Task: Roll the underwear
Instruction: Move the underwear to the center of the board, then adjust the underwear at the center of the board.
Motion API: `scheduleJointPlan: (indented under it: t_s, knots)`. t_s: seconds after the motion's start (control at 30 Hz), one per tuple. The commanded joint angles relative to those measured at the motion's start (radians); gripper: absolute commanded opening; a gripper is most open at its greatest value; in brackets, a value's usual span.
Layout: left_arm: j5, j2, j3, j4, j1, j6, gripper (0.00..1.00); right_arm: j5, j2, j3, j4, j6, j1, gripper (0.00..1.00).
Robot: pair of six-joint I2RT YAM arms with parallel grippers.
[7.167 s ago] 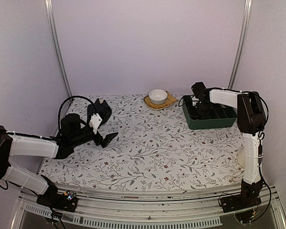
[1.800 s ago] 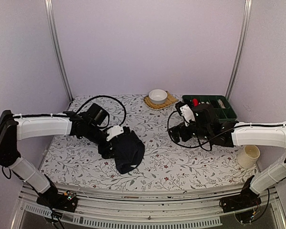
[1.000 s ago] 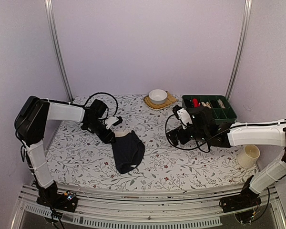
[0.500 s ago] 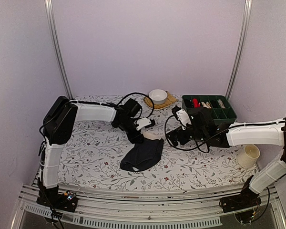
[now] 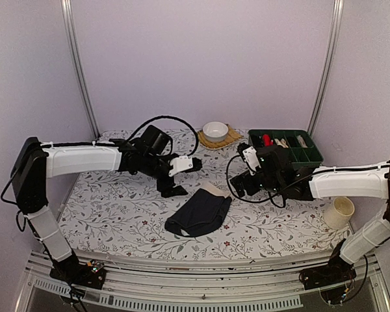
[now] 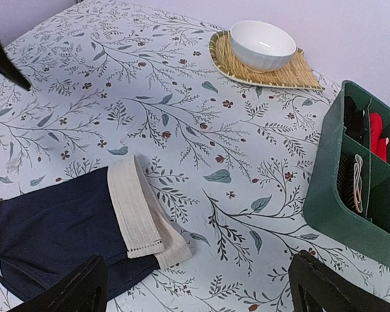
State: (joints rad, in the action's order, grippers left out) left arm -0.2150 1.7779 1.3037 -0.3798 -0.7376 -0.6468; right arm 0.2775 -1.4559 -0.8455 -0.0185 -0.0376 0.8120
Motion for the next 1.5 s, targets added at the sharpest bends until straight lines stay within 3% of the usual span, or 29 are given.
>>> scheduleJointPlan:
  t_s: [0.0, 0.53, 0.9, 1.2, 1.3, 1.47]
  knots:
    - [-0.022, -0.066, -0.180, 0.037, -0.020, -0.102, 0.87, 0.057, -0.059, -0.040, 0.043, -0.024, 0.006, 0.99]
    - [0.001, -0.149, -0.421, 0.123, -0.036, -0.120, 0.84, 0.066, -0.346, -0.189, 0.137, -0.045, -0.030, 0.99]
    - [-0.033, -0.220, -0.495, 0.107, -0.041, -0.152, 0.84, 0.023, -0.394, -0.238, 0.278, -0.066, -0.025, 1.00]
    - [0.023, -0.259, -0.598, 0.221, -0.064, -0.172, 0.80, -0.094, -0.359, -0.225, 0.322, -0.166, 0.047, 0.99]
    - [0.077, -0.245, -0.627, 0.284, -0.076, -0.164, 0.73, -0.099, -0.338, -0.215, 0.338, -0.197, 0.083, 0.99]
    - [0.212, -0.217, -0.642, 0.414, -0.076, -0.111, 0.33, 0.007, -0.301, -0.234, 0.389, -0.208, 0.161, 0.99]
